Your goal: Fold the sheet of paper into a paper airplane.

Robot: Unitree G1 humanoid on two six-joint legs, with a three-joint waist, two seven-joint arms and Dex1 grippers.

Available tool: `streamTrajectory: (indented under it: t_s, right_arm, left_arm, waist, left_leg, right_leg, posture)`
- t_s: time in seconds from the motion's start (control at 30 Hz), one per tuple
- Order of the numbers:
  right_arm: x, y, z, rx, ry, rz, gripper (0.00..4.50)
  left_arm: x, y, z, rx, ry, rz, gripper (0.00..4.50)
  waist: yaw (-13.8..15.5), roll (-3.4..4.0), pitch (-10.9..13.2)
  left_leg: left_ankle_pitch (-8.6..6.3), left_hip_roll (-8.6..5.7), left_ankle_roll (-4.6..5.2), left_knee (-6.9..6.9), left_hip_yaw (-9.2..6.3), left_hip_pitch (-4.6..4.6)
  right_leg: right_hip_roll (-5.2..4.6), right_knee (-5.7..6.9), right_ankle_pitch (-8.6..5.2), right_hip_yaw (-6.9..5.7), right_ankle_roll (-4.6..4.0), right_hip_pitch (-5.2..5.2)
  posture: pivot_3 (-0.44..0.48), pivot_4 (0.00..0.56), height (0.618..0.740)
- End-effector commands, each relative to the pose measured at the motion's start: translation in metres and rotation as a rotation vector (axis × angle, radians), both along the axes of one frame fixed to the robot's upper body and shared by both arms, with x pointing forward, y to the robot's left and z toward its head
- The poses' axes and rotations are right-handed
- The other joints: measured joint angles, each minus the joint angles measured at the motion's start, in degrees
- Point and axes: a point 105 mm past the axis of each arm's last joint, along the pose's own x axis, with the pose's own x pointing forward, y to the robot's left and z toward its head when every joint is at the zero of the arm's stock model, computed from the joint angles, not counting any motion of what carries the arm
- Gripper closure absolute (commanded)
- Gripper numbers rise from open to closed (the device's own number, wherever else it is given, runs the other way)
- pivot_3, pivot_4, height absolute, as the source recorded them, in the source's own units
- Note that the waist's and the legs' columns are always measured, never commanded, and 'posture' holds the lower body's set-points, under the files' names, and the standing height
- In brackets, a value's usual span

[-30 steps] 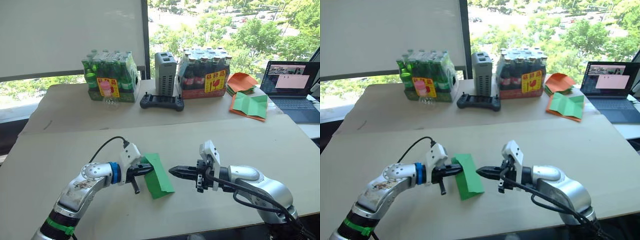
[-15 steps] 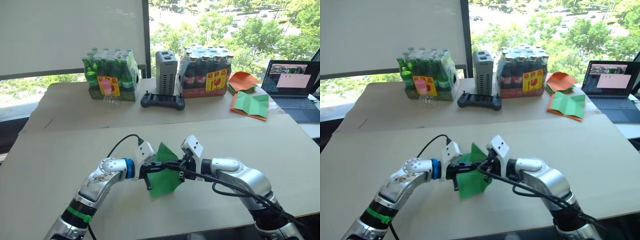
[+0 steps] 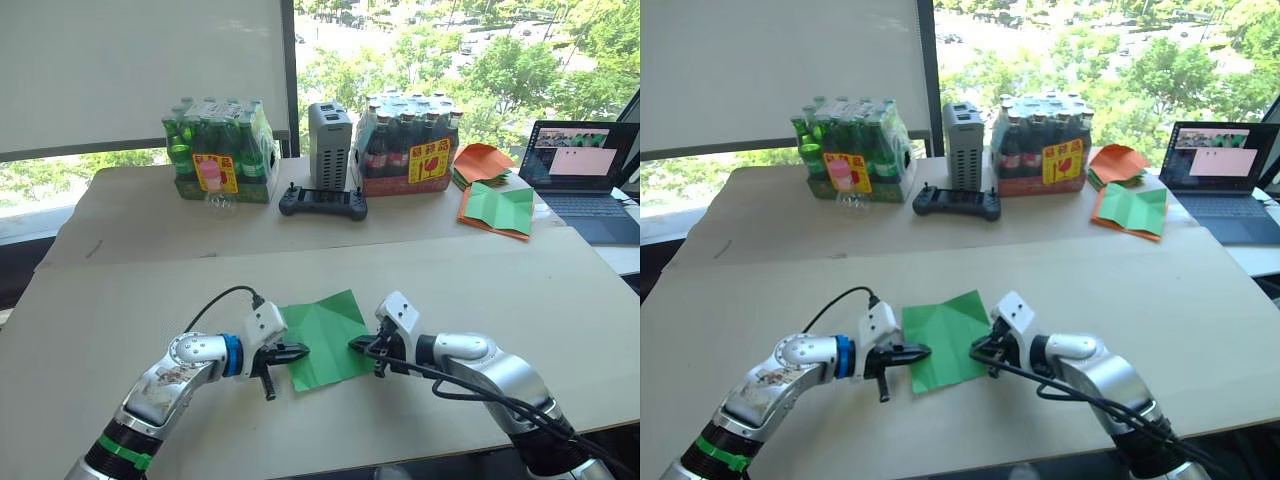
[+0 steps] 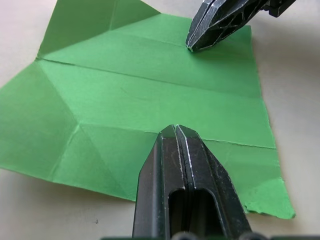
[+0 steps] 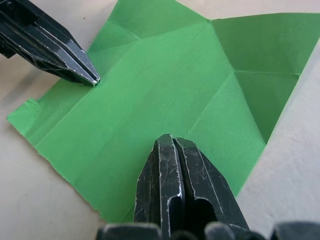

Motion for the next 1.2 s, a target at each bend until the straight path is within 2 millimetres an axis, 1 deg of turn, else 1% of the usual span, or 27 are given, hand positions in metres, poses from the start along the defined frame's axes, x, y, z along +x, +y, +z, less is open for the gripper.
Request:
streamTrajectory:
  t_s: [0.03,0.17,0.3,0.33,0.37,0.4,0.47,0.5,0.57,0.83,1.0,1.17,1.2]
  right_arm:
    - [-0.004,-0.005,-0.016,-0.031,0.051,-0.037,4.48]
    - [-0.001,-0.008,-0.018,-0.030,0.049,-0.058,4.48]
    - [0.006,-0.007,-0.006,0.022,0.021,-0.078,4.48]
    - [0.008,-0.007,-0.004,0.035,0.023,-0.083,3.90]
    - [0.012,-0.008,-0.001,0.043,0.016,-0.091,3.65]
    - [0.018,-0.009,0.002,0.056,0.011,-0.109,3.26]
    - [0.033,-0.010,0.011,0.094,-0.016,-0.160,2.61]
    - [0.042,-0.012,0.016,0.118,-0.031,-0.195,2.61]
    - [0.051,-0.013,0.020,0.149,-0.029,-0.228,2.61]
    - [0.067,-0.013,0.020,0.150,-0.042,-0.213,2.61]
    - [0.067,-0.006,0.026,0.187,-0.041,-0.171,2.61]
    - [0.063,0.001,0.023,0.183,-0.029,-0.146,2.61]
    - [0.063,0.001,0.022,0.184,-0.029,-0.147,3.00]
  left_arm:
    - [-0.005,0.003,-0.009,0.041,0.001,-0.010,4.50]
    - [-0.007,0.007,-0.017,0.053,0.015,0.001,4.50]
    - [-0.006,0.004,-0.014,0.045,0.004,-0.005,4.50]
    - [-0.006,0.003,-0.013,0.043,0.002,-0.005,4.50]
    - [-0.006,0.003,-0.012,0.043,0.001,-0.006,4.50]
    - [-0.006,0.003,-0.012,0.045,-0.001,-0.008,4.50]
    - [-0.006,0.003,-0.013,0.050,-0.003,-0.011,4.50]
    - [-0.006,0.002,-0.012,0.050,-0.004,-0.013,4.50]
    - [-0.007,0.002,-0.012,0.050,-0.003,-0.017,4.50]
    - [-0.008,0.001,-0.011,0.049,-0.002,-0.022,4.50]
    - [-0.007,0.002,-0.010,0.051,-0.004,-0.018,4.50]
    - [-0.006,0.003,-0.009,0.052,-0.007,-0.014,4.50]
    - [-0.006,0.004,-0.009,0.053,-0.007,-0.013,4.50]
  waist:
    - [0.0,0.00,0.0]
    - [0.0,0.01,-0.2]
    - [0.0,0.02,-0.2]
    - [0.0,0.02,-0.2]
    - [0.0,0.02,-0.2]
    - [0.0,0.02,-0.2]
    - [0.0,0.02,-0.2]
    - [0.0,0.03,-0.2]
    - [0.0,0.03,-0.2]
    - [-0.3,0.05,-0.2]
    - [-0.4,0.05,-0.2]
    - [-0.5,0.05,-0.2]
    - [-0.5,0.05,-0.2]
  left_leg:
    - [0.00,0.00,0.00,0.00,0.00,0.03]
    - [0.00,0.01,0.00,0.00,0.00,0.08]
    - [0.00,0.01,0.00,0.02,0.00,0.09]
    - [0.00,0.01,0.00,0.02,0.00,0.09]
    - [0.00,0.01,0.00,0.02,0.00,0.09]
    - [0.00,0.01,0.00,0.03,0.00,0.09]
    - [0.00,0.00,0.00,0.05,0.00,0.08]
    - [0.00,0.01,0.00,0.06,0.00,0.08]
    - [0.00,0.00,0.00,0.05,0.00,0.08]
    - [0.00,0.00,0.00,0.04,0.00,0.06]
    - [0.00,0.00,0.00,0.05,0.00,0.06]
    - [0.00,0.00,0.00,0.05,0.00,0.05]
    - [0.00,0.01,0.00,0.05,0.00,0.05]
  right_leg:
    - [0.00,0.00,0.00,0.00,0.00,0.02]
    - [0.00,0.00,0.00,0.00,-0.01,0.07]
    - [0.00,0.00,0.01,0.01,-0.01,0.10]
    - [0.00,0.01,0.02,0.01,-0.03,0.10]
    - [0.00,0.02,0.02,0.01,-0.03,0.09]
    - [0.00,0.02,0.02,0.01,-0.03,0.09]
    - [0.00,0.02,0.04,0.01,-0.04,0.09]
    - [0.01,0.03,0.05,0.01,-0.04,0.09]
    - [0.01,0.03,0.05,0.02,-0.05,0.07]
    - [0.00,0.02,0.06,-0.01,-0.04,0.05]
    - [0.00,0.04,0.06,-0.01,-0.04,0.05]
    - [0.00,0.04,0.06,-0.01,-0.04,0.04]
    - [0.00,0.04,0.06,-0.01,-0.04,0.04]
  posture:
    - [0.000,0.150,0.735]
    - [0.000,0.150,0.735]
    - [0.000,0.150,0.735]
    - [0.000,0.150,0.735]
    - [0.000,0.150,0.735]
    - [0.000,0.150,0.735]
    - [0.000,0.150,0.735]
    - [0.000,0.150,0.735]
    - [0.000,0.150,0.735]
    - [0.000,0.150,0.735]
    - [0.000,0.150,0.735]
    - [0.000,0.150,0.735]
    - [0.000,0.150,0.735]
